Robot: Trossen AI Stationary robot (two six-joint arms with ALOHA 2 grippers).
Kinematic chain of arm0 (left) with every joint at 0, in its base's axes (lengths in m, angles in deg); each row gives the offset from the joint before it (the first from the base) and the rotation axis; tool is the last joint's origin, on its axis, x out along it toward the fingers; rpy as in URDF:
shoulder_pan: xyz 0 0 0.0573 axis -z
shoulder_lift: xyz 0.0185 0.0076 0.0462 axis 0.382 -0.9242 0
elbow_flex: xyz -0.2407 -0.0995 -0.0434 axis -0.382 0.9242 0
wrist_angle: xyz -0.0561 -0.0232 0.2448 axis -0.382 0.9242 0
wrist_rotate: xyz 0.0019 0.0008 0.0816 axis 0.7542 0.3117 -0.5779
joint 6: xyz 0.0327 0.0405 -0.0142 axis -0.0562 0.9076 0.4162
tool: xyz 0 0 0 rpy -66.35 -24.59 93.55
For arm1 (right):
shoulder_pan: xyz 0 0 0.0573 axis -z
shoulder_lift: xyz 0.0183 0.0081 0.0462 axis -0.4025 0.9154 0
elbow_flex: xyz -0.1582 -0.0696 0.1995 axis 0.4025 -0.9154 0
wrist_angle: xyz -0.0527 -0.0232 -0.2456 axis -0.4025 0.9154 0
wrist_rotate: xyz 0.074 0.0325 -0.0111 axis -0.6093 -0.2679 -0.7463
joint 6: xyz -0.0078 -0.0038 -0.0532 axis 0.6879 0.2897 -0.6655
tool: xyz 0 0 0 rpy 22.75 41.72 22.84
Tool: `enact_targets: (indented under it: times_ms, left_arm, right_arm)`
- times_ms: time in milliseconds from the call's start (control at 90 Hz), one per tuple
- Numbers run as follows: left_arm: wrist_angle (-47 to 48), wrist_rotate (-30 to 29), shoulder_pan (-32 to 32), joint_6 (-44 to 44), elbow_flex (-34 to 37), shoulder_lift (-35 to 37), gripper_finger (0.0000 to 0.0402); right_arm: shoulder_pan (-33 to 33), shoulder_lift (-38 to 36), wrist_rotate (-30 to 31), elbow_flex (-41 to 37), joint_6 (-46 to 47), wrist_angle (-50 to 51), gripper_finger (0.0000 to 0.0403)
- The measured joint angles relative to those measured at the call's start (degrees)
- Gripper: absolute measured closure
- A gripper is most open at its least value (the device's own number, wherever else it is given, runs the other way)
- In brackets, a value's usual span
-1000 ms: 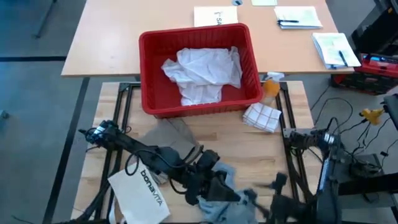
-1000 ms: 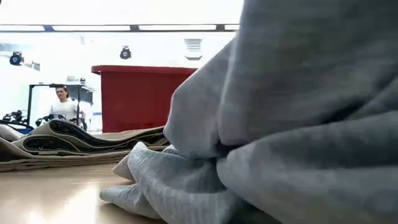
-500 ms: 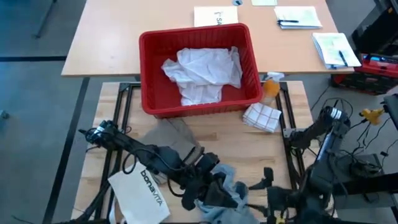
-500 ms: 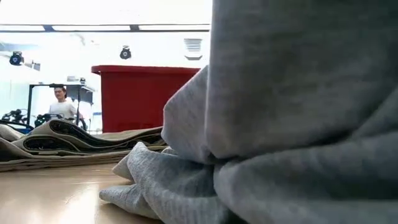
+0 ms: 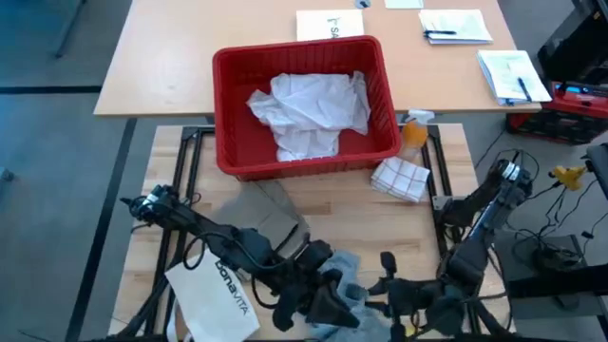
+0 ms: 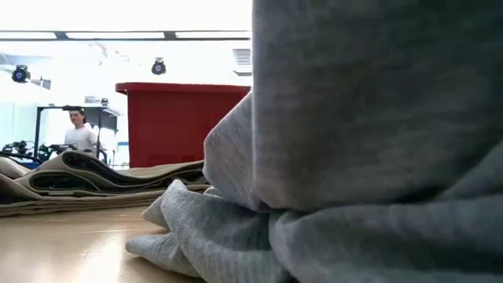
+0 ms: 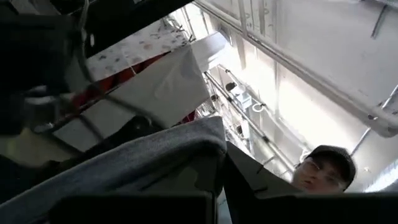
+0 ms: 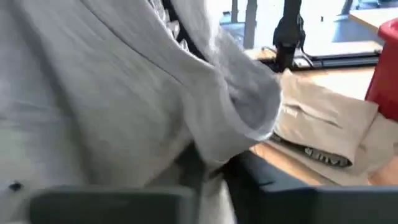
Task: Fold laundry
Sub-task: Fold the gray shirt
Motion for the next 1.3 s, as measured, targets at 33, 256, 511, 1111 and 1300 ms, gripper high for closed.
enact_targets:
  times_ms: [33, 256, 511, 1111, 1300]
  left_arm:
    - [2.1, -1.5, 0.4, 1.1, -0.7, 0.0, 0.0402]
    - [10.9, -7.1, 2.6, 6.2, -5.6, 0.1, 0.0402]
    - [19.4, -11.3, 7.1, 4.3, -8.0, 0.0, 0.0402]
    - [0.0, -13.0, 20.4, -9.9, -4.8, -13.1, 0.0402]
    - [-11.6, -9.8, 21.6, -14.9, -11.9, -21.4, 0.0402]
  right_arm:
    - [-0.2, -0.3, -0.1, 0.0, 0.5, 0.1, 0.0395]
    - [-4.7, -4.0, -1.1, 0.0, -0.8, -5.3, 0.0403]
    - [-10.7, -3.3, -5.5, 3.3, 1.9, -6.9, 0.0403]
    - [-15.3, 21.1, -37.2, 26.8, 20.9, -15.9, 0.0403]
    - [-15.3, 27.8, -45.1, 40.5, 21.9, -14.5, 0.0403]
